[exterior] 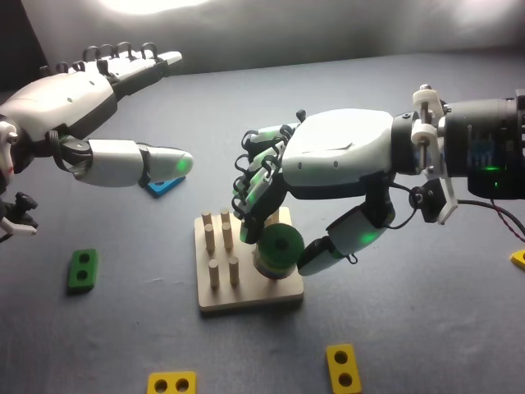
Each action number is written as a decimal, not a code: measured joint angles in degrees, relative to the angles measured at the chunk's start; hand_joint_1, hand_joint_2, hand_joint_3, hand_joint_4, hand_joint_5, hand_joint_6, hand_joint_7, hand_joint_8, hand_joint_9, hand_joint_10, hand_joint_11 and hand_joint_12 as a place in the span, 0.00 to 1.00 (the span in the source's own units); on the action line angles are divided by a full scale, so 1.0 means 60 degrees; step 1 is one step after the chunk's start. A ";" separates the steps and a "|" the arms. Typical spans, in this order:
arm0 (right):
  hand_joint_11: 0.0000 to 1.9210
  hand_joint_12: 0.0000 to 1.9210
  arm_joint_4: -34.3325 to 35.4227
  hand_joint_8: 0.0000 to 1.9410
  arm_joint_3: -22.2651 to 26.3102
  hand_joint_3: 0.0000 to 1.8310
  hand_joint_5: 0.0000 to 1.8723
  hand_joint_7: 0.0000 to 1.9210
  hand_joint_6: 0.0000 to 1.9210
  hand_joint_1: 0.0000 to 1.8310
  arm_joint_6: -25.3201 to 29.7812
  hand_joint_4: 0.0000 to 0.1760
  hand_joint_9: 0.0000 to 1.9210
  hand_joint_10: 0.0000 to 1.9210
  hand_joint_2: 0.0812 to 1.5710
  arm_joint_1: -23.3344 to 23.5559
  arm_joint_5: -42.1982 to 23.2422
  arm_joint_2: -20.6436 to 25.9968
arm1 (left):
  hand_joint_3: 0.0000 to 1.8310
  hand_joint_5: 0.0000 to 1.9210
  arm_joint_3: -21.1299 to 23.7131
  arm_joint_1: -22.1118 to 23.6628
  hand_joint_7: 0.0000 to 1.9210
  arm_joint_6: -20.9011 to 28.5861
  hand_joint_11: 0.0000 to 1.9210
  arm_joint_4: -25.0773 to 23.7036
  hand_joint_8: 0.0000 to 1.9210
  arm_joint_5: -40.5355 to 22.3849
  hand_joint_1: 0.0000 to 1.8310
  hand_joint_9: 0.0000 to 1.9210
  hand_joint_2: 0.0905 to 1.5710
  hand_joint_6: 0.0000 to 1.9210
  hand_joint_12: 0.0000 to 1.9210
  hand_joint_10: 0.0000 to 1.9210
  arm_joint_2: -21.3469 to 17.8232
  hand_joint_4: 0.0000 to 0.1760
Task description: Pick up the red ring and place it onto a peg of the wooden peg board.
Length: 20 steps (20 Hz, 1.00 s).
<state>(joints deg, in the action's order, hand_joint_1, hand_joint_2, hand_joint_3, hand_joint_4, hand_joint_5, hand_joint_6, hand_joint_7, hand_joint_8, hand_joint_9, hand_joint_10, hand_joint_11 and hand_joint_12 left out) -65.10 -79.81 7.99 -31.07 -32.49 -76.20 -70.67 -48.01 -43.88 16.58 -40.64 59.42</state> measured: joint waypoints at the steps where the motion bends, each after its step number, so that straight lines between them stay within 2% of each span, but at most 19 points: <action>1: 0.00 0.74 -0.0004 0.00 0.0000 0.00 0.50 0.35 0.56 0.58 0.0025 0.03 0.20 0.12 0.71 -0.0033 0.0026 0.0000 | 0.00 0.04 0.0000 0.0000 0.02 0.0000 0.00 -0.0004 0.00 -0.0004 0.22 0.00 0.61 0.00 0.04 0.00 0.0000 0.85; 2: 0.00 0.76 0.0022 0.00 -0.0018 0.00 0.50 0.35 0.56 0.58 0.0066 0.02 0.20 0.13 0.71 -0.0047 0.0029 -0.0015 | 0.00 0.04 0.0000 0.0000 0.02 -0.0004 0.00 -0.0004 0.00 0.0000 0.23 0.00 0.61 0.00 0.04 0.00 0.0000 0.81; 3: 0.00 0.75 -0.0026 0.00 -0.0029 0.00 0.50 0.35 0.56 0.58 0.0066 0.06 0.19 0.13 0.71 -0.0058 0.0040 -0.0022 | 0.00 0.04 0.0000 0.0000 0.02 0.0000 0.00 0.0007 0.00 0.0000 0.23 0.00 0.61 0.00 0.04 0.00 0.0000 0.82; 4: 0.00 0.74 -0.0069 0.00 -0.0033 0.00 0.49 0.35 0.57 0.59 0.0069 0.00 0.19 0.13 0.71 -0.0058 0.0076 -0.0040 | 0.00 0.04 0.0000 0.0004 0.02 -0.0004 0.00 -0.0007 0.00 -0.0004 0.23 0.00 0.61 0.00 0.04 0.00 0.0000 0.84; 7: 0.00 0.74 -0.0051 0.00 -0.0058 0.00 0.49 0.35 0.57 0.59 0.0109 0.00 0.19 0.13 0.71 -0.0106 0.0098 -0.0051 | 0.00 0.05 0.0000 0.0004 0.02 0.0000 0.00 0.0000 0.00 -0.0004 0.23 0.00 0.62 0.00 0.04 0.00 0.0000 0.82; 9: 0.00 0.73 -0.0120 0.00 -0.0058 0.00 0.49 0.34 0.57 0.58 0.0142 0.00 0.17 0.13 0.71 -0.0109 0.0117 -0.0058 | 0.00 0.05 0.0000 0.0004 0.02 0.0000 0.00 0.0000 0.00 -0.0004 0.24 0.00 0.61 0.00 0.04 0.00 0.0000 0.87; 10: 0.00 0.72 -0.0124 0.00 -0.0058 0.00 0.49 0.34 0.58 0.58 0.0146 0.07 0.17 0.13 0.72 -0.0109 0.0117 -0.0062 | 0.00 0.05 0.0000 0.0022 0.02 -0.0004 0.00 -0.0004 0.00 0.0011 0.24 0.00 0.61 0.00 0.04 0.00 0.0000 0.87; 12: 0.00 0.74 -0.0149 0.00 -0.0062 0.00 0.48 0.34 0.58 0.59 0.0168 0.00 0.17 0.14 0.72 -0.0127 0.0124 -0.0084 | 0.00 0.04 0.0000 0.0022 0.02 0.0000 0.00 -0.0007 0.00 -0.0004 0.23 0.00 0.61 0.00 0.03 0.00 0.0000 0.80; 15: 0.00 0.73 -0.0189 0.00 -0.0062 0.00 0.49 0.34 0.58 0.58 0.0182 0.00 0.16 0.15 0.72 -0.0168 0.0142 -0.0091 | 0.00 0.04 0.0000 0.0029 0.02 -0.0004 0.00 -0.0004 0.00 0.0000 0.23 0.00 0.61 0.00 0.04 0.00 0.0000 0.82; 16: 0.00 0.73 -0.0189 0.00 -0.0062 0.00 0.47 0.34 0.59 0.57 0.0182 0.11 0.16 0.16 0.72 -0.0168 0.0146 -0.0091 | 0.00 0.04 0.0000 0.0036 0.02 -0.0004 0.00 -0.0004 0.00 0.0000 0.23 0.00 0.61 0.00 0.04 0.00 0.0000 0.83; 17: 0.00 0.74 -0.0189 0.00 -0.0062 0.00 0.46 0.33 0.61 0.56 0.0182 0.32 0.16 0.16 0.73 -0.0168 0.0142 -0.0091 | 0.00 0.04 0.0000 0.0040 0.02 0.0000 0.00 -0.0007 0.00 0.0004 0.23 0.00 0.61 0.00 0.04 0.00 0.0000 0.82; 18: 0.00 0.75 -0.0189 0.00 -0.0062 0.00 0.44 0.32 0.63 0.53 0.0193 0.75 0.15 0.17 0.74 -0.0168 0.0142 -0.0091 | 0.00 0.04 0.0000 0.0040 0.02 -0.0004 0.00 -0.0007 0.00 0.0000 0.23 0.00 0.61 0.00 0.04 0.00 0.0000 0.78; 19: 0.00 0.75 -0.0189 0.00 -0.0062 0.00 0.44 0.32 0.63 0.53 0.0197 0.75 0.15 0.17 0.74 -0.0168 0.0146 -0.0091 | 0.00 0.04 0.0000 0.0040 0.02 0.0000 0.00 -0.0007 0.00 0.0000 0.23 0.00 0.61 0.00 0.04 0.00 0.0000 0.78; 20: 0.00 0.74 -0.0197 0.00 -0.0062 0.00 0.35 0.31 0.42 0.52 0.0197 0.33 0.15 0.18 0.68 -0.0168 0.0153 -0.0091 | 0.00 0.04 0.0000 0.0040 0.02 -0.0004 0.00 -0.0004 0.00 0.0000 0.23 0.00 0.62 0.00 0.04 0.00 0.0000 0.76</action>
<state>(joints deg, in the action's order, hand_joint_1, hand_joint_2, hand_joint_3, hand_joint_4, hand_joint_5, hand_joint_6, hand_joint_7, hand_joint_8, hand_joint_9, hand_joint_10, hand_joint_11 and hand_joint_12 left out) -66.28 -80.18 9.17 -32.08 -31.57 -76.75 -70.67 -47.77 -43.90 16.56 -40.64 59.42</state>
